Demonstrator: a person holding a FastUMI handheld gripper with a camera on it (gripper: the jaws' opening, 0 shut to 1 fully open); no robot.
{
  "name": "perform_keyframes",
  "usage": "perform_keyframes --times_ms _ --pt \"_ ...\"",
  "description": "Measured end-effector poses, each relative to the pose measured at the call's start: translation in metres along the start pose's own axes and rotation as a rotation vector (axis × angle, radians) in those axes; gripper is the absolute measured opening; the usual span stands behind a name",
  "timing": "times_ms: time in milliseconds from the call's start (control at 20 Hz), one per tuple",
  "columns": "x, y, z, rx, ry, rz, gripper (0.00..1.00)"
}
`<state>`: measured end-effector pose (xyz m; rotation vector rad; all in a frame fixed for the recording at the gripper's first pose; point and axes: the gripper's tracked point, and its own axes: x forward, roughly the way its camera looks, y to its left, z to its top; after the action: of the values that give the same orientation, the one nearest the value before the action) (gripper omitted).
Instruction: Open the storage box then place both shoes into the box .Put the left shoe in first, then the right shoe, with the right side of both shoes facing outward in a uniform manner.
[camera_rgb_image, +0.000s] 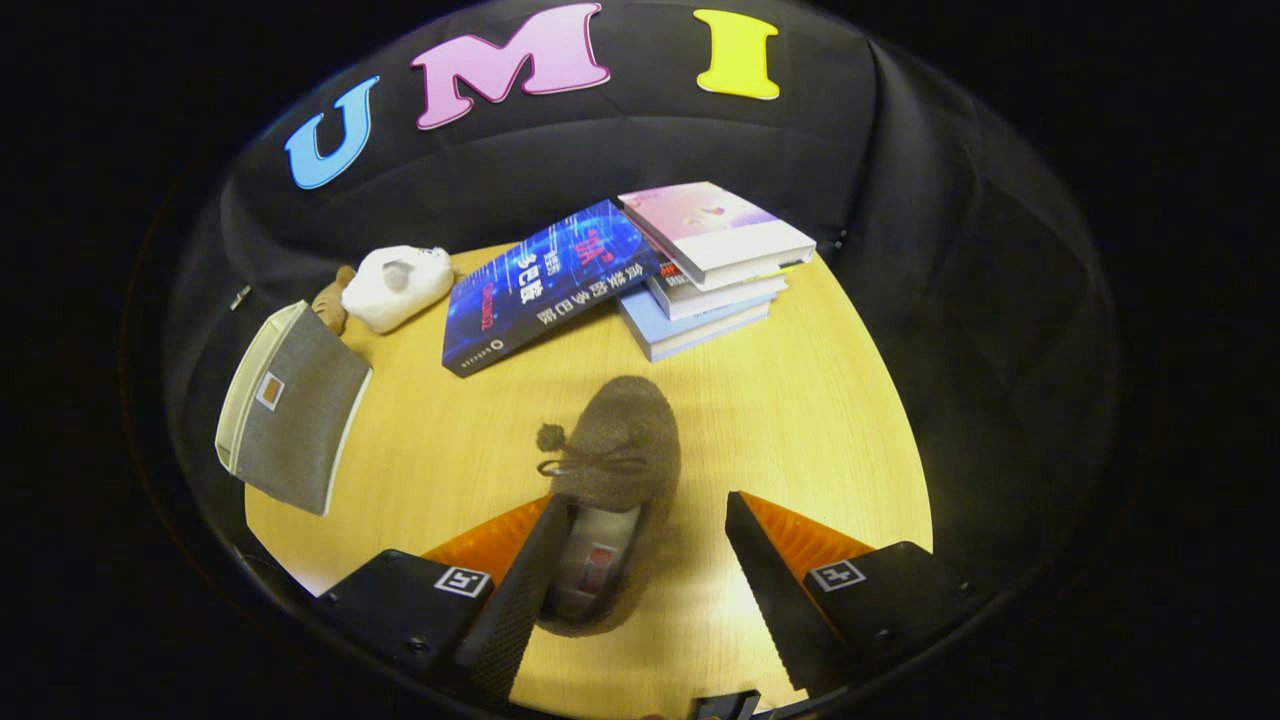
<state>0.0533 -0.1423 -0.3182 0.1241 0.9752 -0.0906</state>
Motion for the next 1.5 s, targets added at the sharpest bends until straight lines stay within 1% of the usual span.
perform_keyframes --times_ms 150,250,450,550,600,650,750,800,900,1000,1100,1250,1350,1500 --pt "0.02 -0.012 -0.022 -0.055 0.054 -0.007 0.99" --pt "0.034 -0.014 -0.033 -0.064 0.083 -0.008 0.99" --pt "0.058 -0.02 -0.023 0.005 0.059 -0.037 0.99" --pt "0.069 -0.015 -0.017 0.034 0.056 -0.026 0.97" --pt "0.075 -0.013 -0.02 0.031 0.067 -0.026 0.86" --pt "0.079 -0.012 -0.023 0.026 0.08 -0.028 0.81" --pt "0.082 -0.002 -0.022 0.045 0.082 -0.014 0.57" --pt "0.082 -0.002 -0.022 0.048 0.084 -0.031 0.44" --pt "0.082 -0.004 -0.022 0.054 0.086 -0.044 0.36" --pt "0.081 -0.01 -0.021 0.075 0.087 -0.071 0.22" --pt "0.08 -0.011 -0.022 0.074 0.088 -0.067 0.07" --pt "0.078 -0.008 -0.024 0.08 0.094 -0.063 0.05" --pt "0.076 0.0 -0.023 0.124 0.104 -0.049 0.05" --pt "0.063 0.01 -0.011 0.166 0.077 -0.046 0.05"
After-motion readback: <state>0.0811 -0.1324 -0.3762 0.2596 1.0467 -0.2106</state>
